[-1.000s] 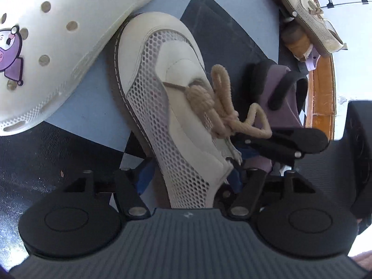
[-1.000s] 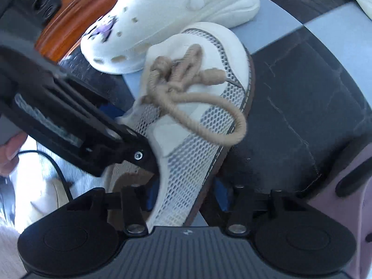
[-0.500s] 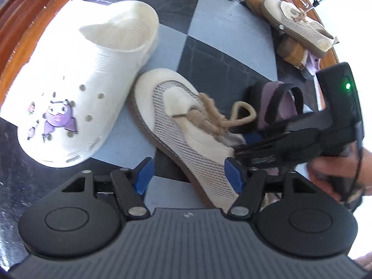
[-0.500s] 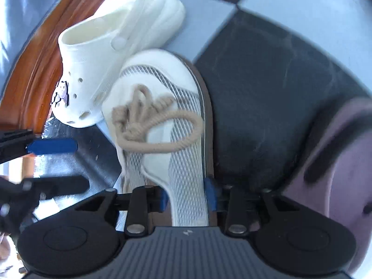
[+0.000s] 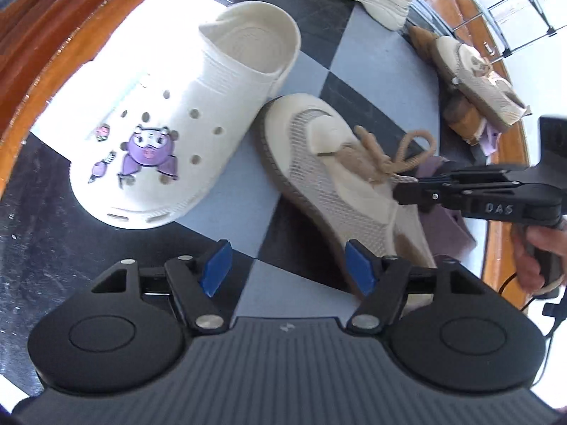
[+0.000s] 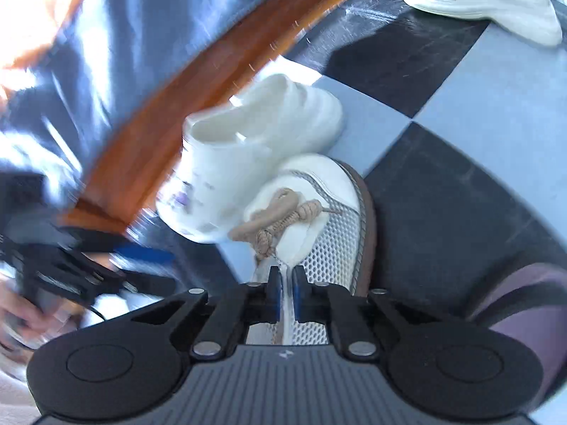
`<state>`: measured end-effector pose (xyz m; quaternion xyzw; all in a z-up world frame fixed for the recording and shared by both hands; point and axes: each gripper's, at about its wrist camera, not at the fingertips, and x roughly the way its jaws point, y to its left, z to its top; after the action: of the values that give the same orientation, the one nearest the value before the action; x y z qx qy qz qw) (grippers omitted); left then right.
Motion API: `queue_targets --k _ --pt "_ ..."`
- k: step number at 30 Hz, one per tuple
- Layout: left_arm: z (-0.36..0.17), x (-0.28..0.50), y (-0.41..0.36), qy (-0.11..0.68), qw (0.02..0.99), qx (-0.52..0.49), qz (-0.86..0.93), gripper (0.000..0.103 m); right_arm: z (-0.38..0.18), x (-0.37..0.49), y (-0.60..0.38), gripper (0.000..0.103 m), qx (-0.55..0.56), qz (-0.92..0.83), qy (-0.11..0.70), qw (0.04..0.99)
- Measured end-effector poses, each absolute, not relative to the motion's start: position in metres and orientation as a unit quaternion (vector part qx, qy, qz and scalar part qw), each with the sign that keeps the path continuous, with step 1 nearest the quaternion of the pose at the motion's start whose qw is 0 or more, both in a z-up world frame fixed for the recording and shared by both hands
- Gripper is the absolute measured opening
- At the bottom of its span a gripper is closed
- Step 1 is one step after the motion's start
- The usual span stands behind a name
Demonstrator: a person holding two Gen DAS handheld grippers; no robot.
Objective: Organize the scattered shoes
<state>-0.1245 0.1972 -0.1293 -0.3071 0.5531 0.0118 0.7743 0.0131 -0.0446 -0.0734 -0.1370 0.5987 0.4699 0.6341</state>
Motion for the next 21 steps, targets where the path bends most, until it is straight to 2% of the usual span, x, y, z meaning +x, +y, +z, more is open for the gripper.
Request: queue_targets --k 4,7,9,10,11,14,15,21 --pt "-0.134 -0.123 0.189 0.559 0.769 -0.311 -0.003 0.07 -0.078 -0.005 -0.025 0.036 -0.215 0.442 0.588 0.642" --pt "-0.135 -0.119 0.176 0.56 0.779 -0.282 0.013 0.07 -0.107 0.002 -0.009 0.04 -0.254 0.409 0.593 0.645" --pt "-0.133 -0.116 0.168 0.56 0.787 -0.259 0.015 0.07 -0.122 0.005 -0.004 0.035 -0.254 0.414 0.58 0.654" --pt "-0.132 -0.114 0.166 0.559 0.788 -0.259 0.013 0.07 -0.129 0.006 -0.002 0.024 -0.252 0.417 0.572 0.66" --pt "-0.132 -0.114 0.166 0.558 0.786 -0.266 0.009 0.07 -0.132 0.01 -0.005 0.017 -0.235 0.421 0.576 0.66" --pt "-0.132 -0.115 0.166 0.559 0.786 -0.265 0.005 0.07 -0.137 0.025 -0.018 0.014 -0.158 0.432 0.606 0.649" --pt "-0.132 -0.116 0.167 0.56 0.787 -0.26 0.008 0.07 -0.138 0.03 -0.024 0.01 -0.125 0.437 0.618 0.641" --pt "-0.136 -0.116 0.171 0.563 0.782 -0.267 0.008 0.07 -0.143 0.061 -0.072 0.01 0.079 0.418 0.676 0.602"
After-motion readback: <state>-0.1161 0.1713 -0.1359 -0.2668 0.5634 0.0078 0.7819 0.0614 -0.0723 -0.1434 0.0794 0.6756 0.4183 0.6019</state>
